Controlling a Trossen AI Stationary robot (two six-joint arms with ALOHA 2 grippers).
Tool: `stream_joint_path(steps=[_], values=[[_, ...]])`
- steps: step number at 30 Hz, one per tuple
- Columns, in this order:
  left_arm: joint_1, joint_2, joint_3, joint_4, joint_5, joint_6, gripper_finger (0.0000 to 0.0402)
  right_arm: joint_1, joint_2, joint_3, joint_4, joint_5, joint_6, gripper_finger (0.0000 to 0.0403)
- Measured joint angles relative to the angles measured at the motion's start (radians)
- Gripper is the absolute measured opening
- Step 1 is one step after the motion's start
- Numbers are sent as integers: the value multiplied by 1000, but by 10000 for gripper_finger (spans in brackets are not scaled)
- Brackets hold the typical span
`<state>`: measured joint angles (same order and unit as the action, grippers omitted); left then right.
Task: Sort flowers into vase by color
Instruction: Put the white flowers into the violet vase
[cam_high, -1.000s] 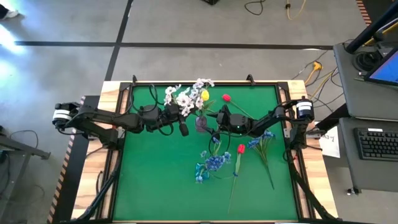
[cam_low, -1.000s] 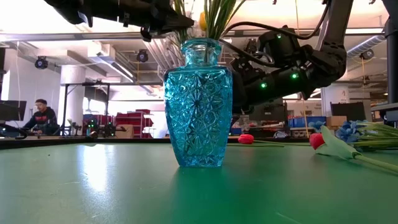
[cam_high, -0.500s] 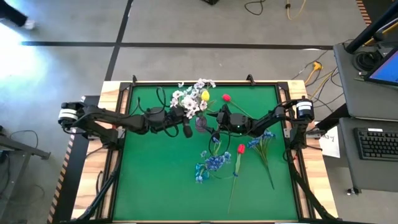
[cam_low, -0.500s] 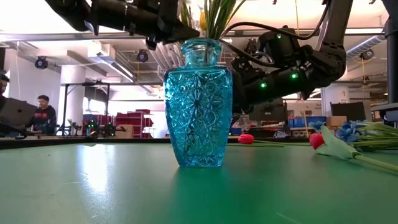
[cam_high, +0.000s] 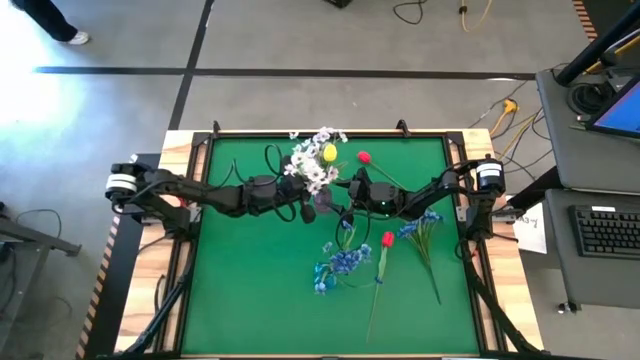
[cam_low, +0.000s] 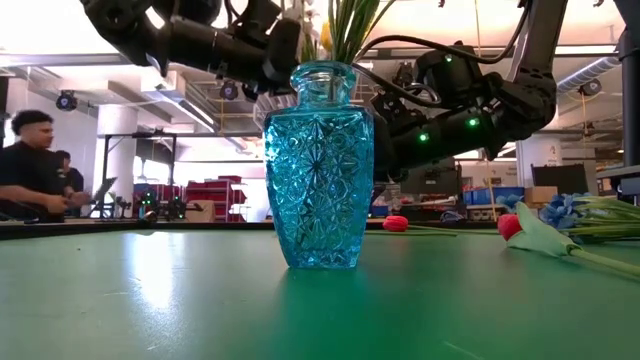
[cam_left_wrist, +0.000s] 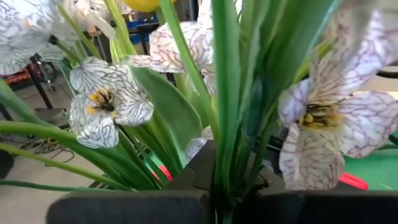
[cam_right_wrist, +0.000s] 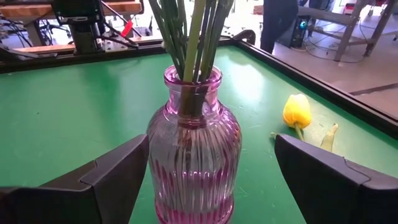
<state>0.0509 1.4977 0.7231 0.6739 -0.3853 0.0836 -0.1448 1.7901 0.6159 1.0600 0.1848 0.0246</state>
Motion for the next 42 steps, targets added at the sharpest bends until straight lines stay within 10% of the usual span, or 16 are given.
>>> stream_joint_path(steps=[16,42], values=[[0,7,0,16,-1,0,9,0,0,0,-8,1,0,341],[-2,6,0,-65,2,-4,164,0,0,-1,-8,1,4,341]])
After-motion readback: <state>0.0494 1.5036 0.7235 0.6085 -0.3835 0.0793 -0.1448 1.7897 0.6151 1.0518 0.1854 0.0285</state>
